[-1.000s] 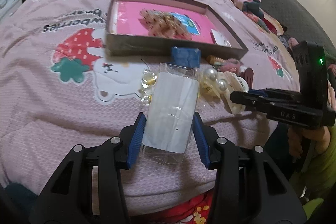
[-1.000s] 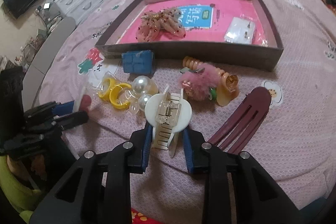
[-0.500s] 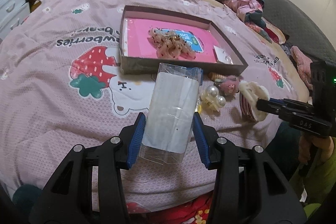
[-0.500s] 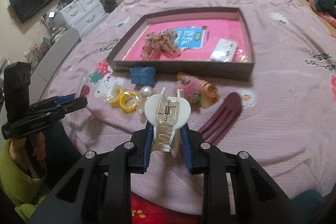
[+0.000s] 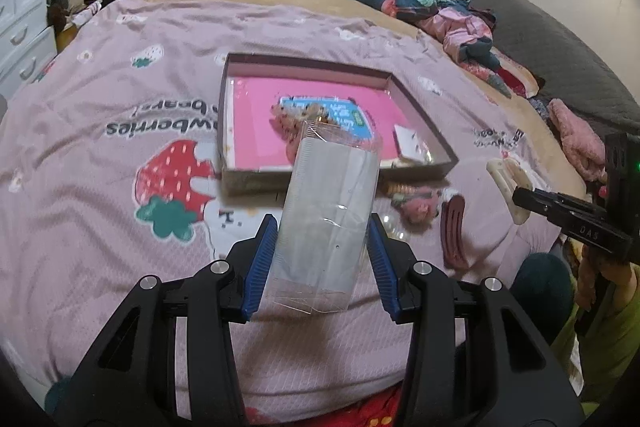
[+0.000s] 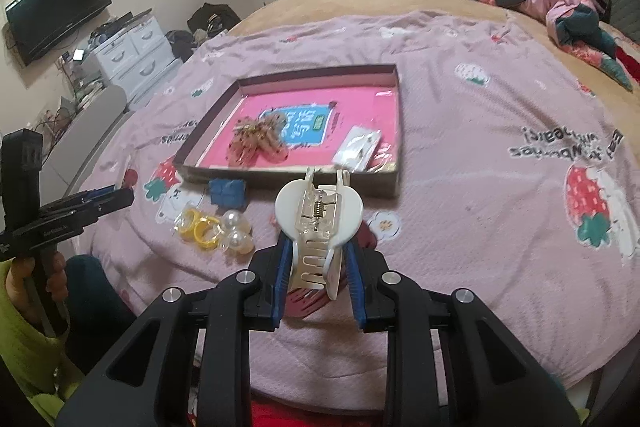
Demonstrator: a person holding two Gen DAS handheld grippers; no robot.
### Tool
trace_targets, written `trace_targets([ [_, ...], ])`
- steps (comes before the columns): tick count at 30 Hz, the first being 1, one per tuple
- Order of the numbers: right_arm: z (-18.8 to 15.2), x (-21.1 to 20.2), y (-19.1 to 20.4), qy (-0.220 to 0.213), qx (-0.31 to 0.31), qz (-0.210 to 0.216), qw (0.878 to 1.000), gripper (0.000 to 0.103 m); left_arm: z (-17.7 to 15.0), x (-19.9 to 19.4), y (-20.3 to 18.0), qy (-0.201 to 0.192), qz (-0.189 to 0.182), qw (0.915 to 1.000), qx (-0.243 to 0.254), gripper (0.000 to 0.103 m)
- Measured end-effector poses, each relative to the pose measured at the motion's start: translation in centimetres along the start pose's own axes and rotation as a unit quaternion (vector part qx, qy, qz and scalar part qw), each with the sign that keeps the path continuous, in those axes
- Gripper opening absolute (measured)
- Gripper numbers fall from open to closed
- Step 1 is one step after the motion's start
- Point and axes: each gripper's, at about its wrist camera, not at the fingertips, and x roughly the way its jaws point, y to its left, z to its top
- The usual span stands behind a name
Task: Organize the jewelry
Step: 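Carry the sleeve and the claw clip into the box and open both tools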
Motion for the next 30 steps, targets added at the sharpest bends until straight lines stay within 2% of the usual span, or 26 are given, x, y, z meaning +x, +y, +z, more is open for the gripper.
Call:
trace_targets([
  [14,3.8,-1.7,-0.1,-0.045,-0.015,-0.01,0.999,0.024,5.1,-0.8,-1.2,-0.051,0.012,0.9985,0.016,0.037],
  [22,6.4,-1.5,0.7,-0.061,-0.028,-0.003,0.998,0.024,7.8,-1.3,-1.8,-0.08,0.015,0.9964,0.025,0.037],
  [30,9.1,-0.6,1.6,-0.076,-0.039,0.003,0.996,0.024,10.4,-0.7,-1.8,-0.091,0.022,0.9951,0.029,0.037],
])
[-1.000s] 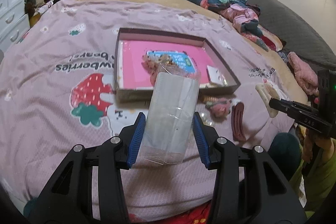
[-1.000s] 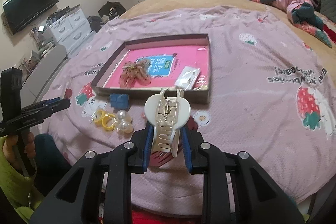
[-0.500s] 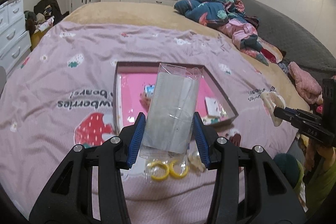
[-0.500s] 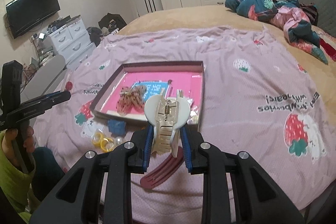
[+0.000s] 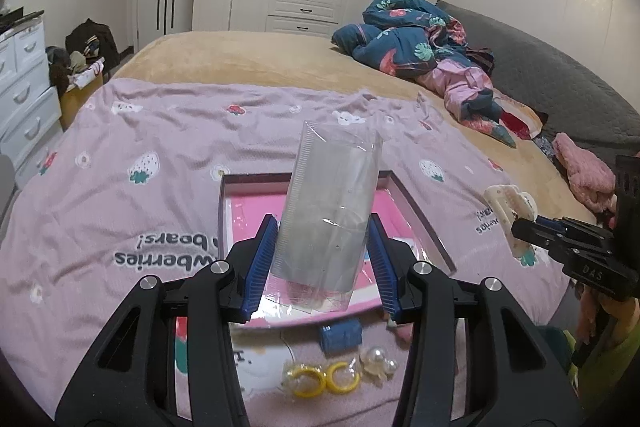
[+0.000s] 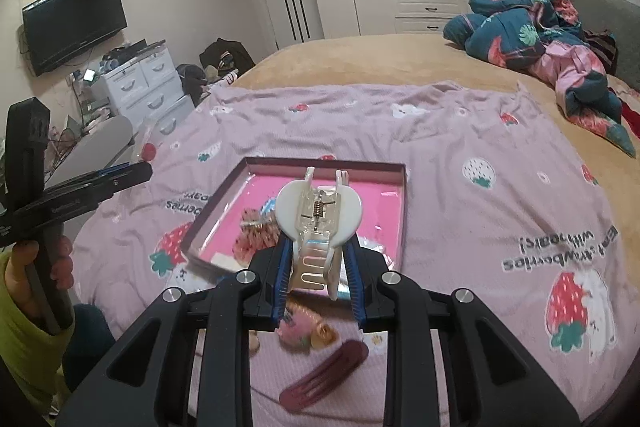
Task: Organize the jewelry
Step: 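Carry the sleeve and the claw clip into the box and open both tools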
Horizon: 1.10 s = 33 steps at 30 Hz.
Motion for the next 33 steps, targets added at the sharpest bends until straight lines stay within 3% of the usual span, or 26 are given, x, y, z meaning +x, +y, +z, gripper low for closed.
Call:
trace_targets([
  [18,4.6,7.5,1.0,0.01,-0.023,0.007,1.0,0.024,-1.4,7.4,4.5,0.067,0.025,0.9967,-0.039,0.037],
  [33,1.3,15.1,-0.5,0.081,-0.013,-0.016,0.997,0.024,-3.2,11.4,5.5,0.109,0.042,0.9924,-0.039,0.037],
])
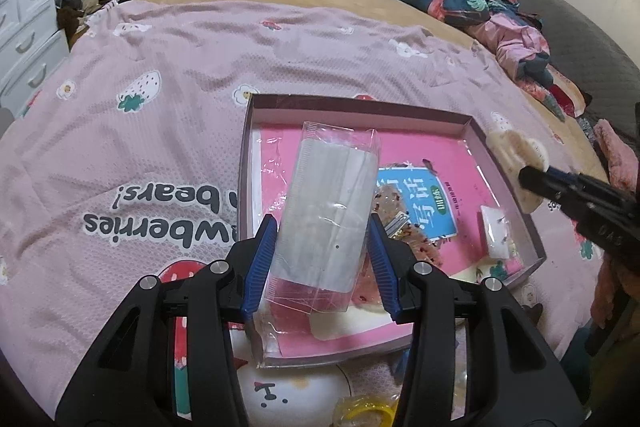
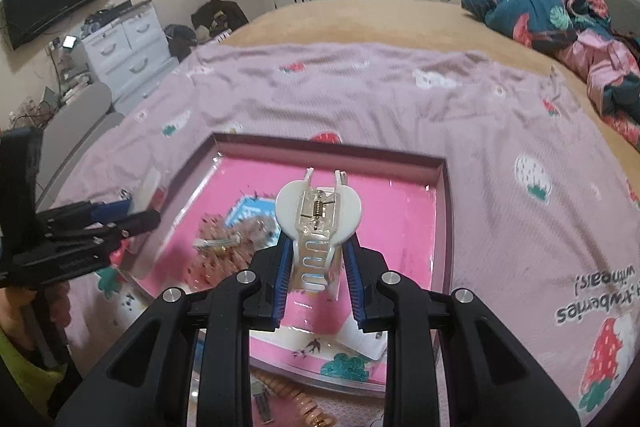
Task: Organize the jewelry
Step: 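Carry the sleeve and the claw clip into the box and open both tools, then lift both tools out of the box away from the placed items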
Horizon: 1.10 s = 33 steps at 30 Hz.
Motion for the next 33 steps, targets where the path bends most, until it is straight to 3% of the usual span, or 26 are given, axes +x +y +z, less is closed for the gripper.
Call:
trace_targets([
  [8,-1.1,2.4,-1.1,0.025,0.014,-0.011,1.0,0.024,-0.6,1.0,-0.1,0.012,-0.004,0.9999,0.001,0.038],
  [11,-1.2,3.1,-1.4,0.033,0.017,-0.014,0.999,0.024,-0.8,1.2,0.0,0.012,-0.005,0.9999,-0.001,0.046],
  [22,-2.3,5.1,-1.7,0.067,0.036,-0.017,0.997,0.026,-1.3,-0.2,0.2,0.009,-0.01,0.9999,-0.008,0.058],
  [23,-2.4,4.9,-1.6,0.067,0.036,-0.018,0.997,0.027,-1.3,-0.5,0.3,0.008,-0.01,0.9999,-0.01,0.059],
  [26,-2.9,3.9,-1.5,0.056,0.04,-0.02,0.997,0.047,-1.4,-1.0,0.3,0.004,-0.011,0.9998,-0.015,0.062],
  [31,-3.4,1.1,-1.5,0.034,0.047,-0.025,0.998,0.057,-1.4,-2.2,0.1,-0.003,-0.011,0.9998,-0.019,0.068],
  [33,-3.5,-0.1,-1.6,0.021,0.052,-0.024,0.998,0.068,-1.3,-2.9,-0.1,-0.009,-0.008,0.9997,-0.019,0.072],
])
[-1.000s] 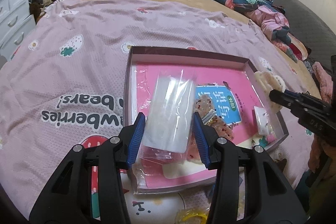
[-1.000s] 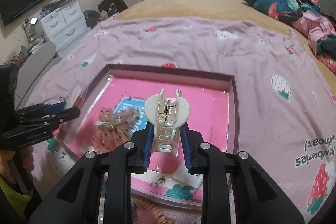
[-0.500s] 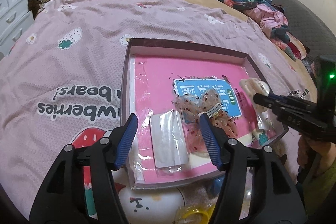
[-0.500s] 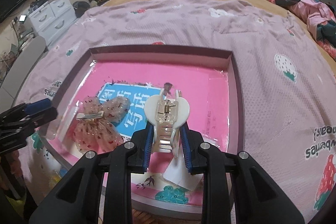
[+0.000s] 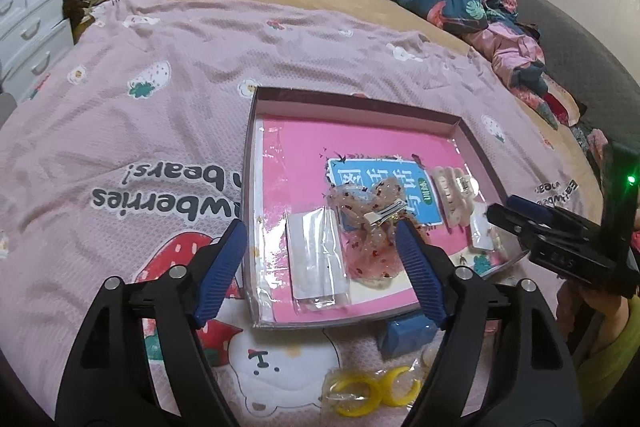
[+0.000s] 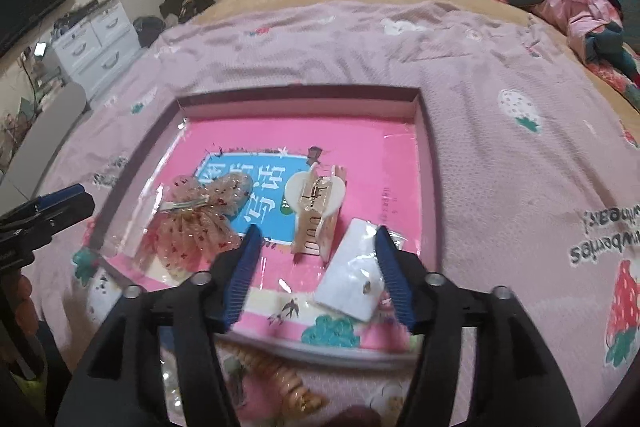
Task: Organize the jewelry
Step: 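Lift both tools out of the box away from the placed items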
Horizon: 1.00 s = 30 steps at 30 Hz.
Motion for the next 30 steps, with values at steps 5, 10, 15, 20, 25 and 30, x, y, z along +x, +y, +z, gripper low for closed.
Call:
trace_targets([
  [5,0.2,-3.6,0.2,-0.035,-0.002,-0.008,0.999,0.084,0.4,-2.2,-0.3,-0.02,0.004,0.9998,-0.005,0.082],
  [10,0.5,-6.8,0.9,-0.067,-0.009,-0.008,0.998,0.092,1.1,-4.6,-0.6,-0.045,0.009,0.9989,-0.009,0.09],
  [15,0.5,-9.8,1.9,-0.093,-0.016,-0.002,0.996,0.095,1.5,-7.2,-1.1,-0.069,0.002,0.9975,-0.011,0.094],
  [20,0.3,-12.5,2.6,-0.116,-0.022,-0.005,0.993,0.097,1.6,-9.3,-1.6,-0.089,-0.003,0.9959,-0.011,0.094],
  [25,0.1,-15.1,2.8,-0.138,-0.021,-0.009,0.99,0.097,1.5,-11.2,-2.1,-0.107,-0.008,0.9942,-0.007,0.094],
  [30,-0.5,-17.5,3.0,-0.159,-0.024,-0.014,0.987,0.097,1.1,-12.8,-2.5,-0.12,-0.015,0.9927,-0.004,0.094],
])
